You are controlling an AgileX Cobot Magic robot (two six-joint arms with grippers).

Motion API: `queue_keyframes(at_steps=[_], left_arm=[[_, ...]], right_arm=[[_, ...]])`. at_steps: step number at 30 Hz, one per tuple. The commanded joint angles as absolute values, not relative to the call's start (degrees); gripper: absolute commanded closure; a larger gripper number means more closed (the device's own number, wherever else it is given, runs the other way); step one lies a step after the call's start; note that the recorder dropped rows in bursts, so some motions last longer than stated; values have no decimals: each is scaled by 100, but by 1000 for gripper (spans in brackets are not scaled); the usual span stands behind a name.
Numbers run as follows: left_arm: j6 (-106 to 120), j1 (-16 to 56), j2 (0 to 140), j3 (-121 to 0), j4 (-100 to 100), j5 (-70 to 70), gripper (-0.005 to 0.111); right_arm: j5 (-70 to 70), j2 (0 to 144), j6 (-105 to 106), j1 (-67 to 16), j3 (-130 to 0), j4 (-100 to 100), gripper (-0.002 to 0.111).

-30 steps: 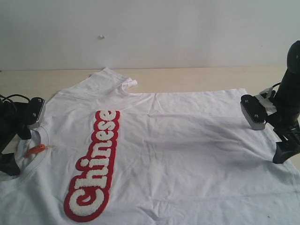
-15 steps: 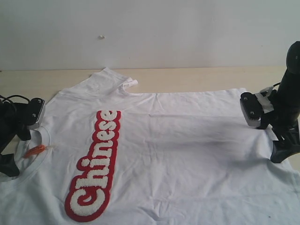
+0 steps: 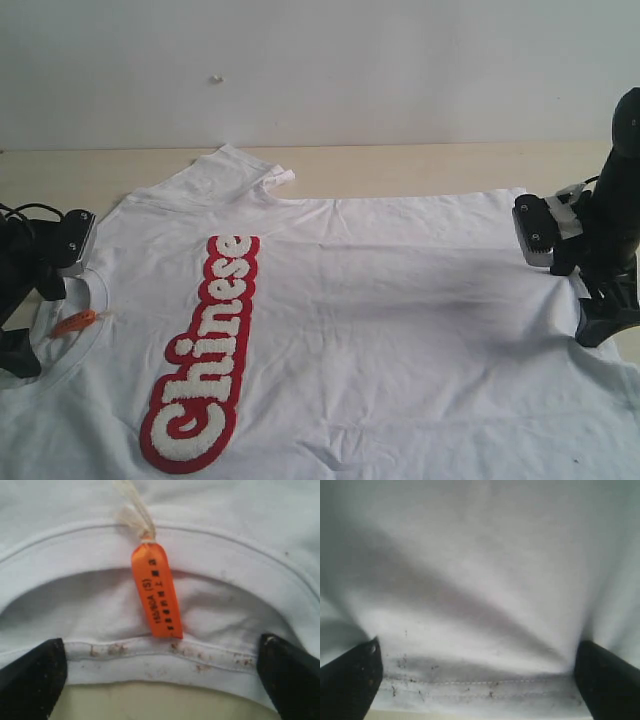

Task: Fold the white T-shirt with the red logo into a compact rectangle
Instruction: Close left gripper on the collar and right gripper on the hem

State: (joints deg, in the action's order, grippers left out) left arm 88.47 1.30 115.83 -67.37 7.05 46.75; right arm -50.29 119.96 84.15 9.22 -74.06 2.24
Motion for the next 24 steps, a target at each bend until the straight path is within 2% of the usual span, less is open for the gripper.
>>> queue_keyframes(at_steps=[1, 24], left_arm=[[8871, 111, 11667, -6659, 657, 4810, 2], [8871, 111, 11667, -6659, 657, 4765, 2]], right_arm=[[-4660, 12157, 8316, 933, -7353, 570, 3], [-4741, 12180, 8328, 933, -7353, 835, 3]])
